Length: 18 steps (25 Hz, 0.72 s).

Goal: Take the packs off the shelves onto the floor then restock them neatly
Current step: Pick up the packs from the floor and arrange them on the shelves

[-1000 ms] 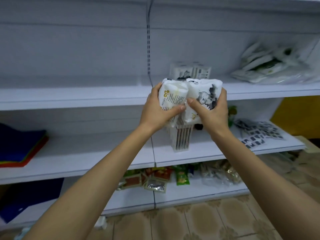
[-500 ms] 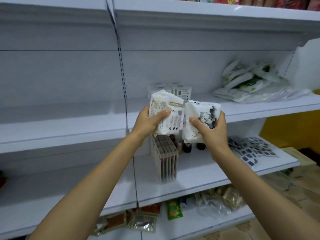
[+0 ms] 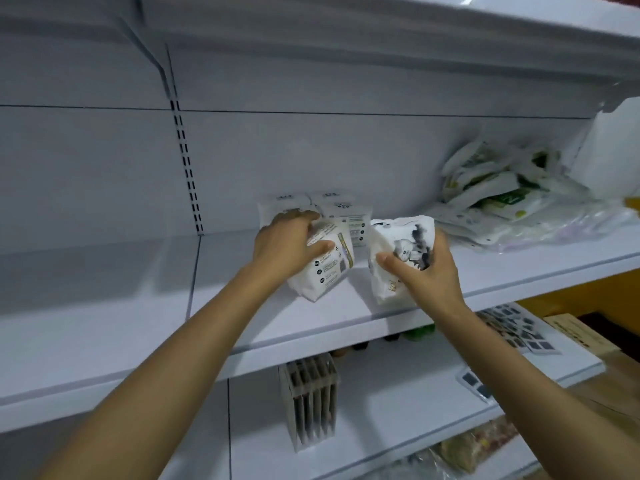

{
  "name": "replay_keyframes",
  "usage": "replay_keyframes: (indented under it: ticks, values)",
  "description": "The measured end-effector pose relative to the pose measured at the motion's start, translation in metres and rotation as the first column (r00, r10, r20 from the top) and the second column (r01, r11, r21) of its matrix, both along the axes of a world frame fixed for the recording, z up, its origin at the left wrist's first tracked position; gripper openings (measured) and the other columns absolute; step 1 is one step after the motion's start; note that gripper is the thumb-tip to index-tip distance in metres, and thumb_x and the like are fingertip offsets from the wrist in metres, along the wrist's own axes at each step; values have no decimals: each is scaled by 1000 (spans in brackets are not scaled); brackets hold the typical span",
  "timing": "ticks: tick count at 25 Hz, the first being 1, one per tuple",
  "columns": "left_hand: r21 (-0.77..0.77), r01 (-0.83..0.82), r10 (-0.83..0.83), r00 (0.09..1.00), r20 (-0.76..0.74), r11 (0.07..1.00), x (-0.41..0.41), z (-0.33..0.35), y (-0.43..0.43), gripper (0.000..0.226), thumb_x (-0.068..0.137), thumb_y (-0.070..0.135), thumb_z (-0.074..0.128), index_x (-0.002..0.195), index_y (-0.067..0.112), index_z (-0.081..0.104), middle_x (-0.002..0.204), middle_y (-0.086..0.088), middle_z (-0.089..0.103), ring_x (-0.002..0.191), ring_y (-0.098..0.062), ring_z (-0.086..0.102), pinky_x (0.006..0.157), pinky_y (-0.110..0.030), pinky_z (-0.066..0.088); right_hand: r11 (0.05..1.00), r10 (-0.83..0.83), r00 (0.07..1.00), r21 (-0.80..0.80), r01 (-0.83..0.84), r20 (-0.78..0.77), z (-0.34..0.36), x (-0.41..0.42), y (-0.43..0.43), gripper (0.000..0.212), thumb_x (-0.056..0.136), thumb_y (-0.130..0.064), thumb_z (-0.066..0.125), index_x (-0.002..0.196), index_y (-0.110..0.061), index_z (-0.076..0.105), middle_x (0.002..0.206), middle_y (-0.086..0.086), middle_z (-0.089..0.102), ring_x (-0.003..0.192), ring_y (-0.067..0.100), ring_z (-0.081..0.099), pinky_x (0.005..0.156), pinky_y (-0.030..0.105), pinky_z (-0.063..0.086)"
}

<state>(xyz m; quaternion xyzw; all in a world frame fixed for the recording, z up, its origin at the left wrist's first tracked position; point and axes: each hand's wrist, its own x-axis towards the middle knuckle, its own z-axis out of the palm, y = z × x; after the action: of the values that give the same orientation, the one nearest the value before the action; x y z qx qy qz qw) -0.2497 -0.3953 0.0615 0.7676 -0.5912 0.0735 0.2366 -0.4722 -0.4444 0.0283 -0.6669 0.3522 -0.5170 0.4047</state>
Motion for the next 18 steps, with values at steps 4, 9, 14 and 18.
replay_keyframes:
  ticks: [4,9,14,18]
  values:
    - [18,-9,2,943,333,1000,-15,-8,-17,51,89,53,54,135,33,48,129,3,57,115,-23,54,88,-36,42,999,29,999,28,-28,-15,-9,20,-26,56,72,-26,83,114,-35,47,105,-16,64,90,-4,64,74,19,53]
    - [-60,-124,137,836,532,990,3,-28,-17,69,48,18,88,113,24,65,102,1,69,90,-26,64,74,-37,49,992,84,996,100,-82,-13,-13,34,-57,57,73,-30,82,117,-25,47,102,-14,63,92,5,65,77,27,53]
    - [-92,-123,152,862,484,988,12,-60,-12,88,52,50,80,129,19,52,132,-4,56,121,-33,51,101,-56,36,939,32,716,-225,-261,-697,44,61,-106,85,65,-45,82,133,-23,35,117,-1,59,101,23,59,80,33,47]
    - [-139,-177,221,862,456,974,5,-67,-21,86,58,53,79,130,15,50,133,-7,56,121,-34,51,103,-58,32,801,-222,144,-265,-536,-964,59,70,-126,90,68,-50,75,142,-27,28,134,5,43,120,26,43,92,36,36]
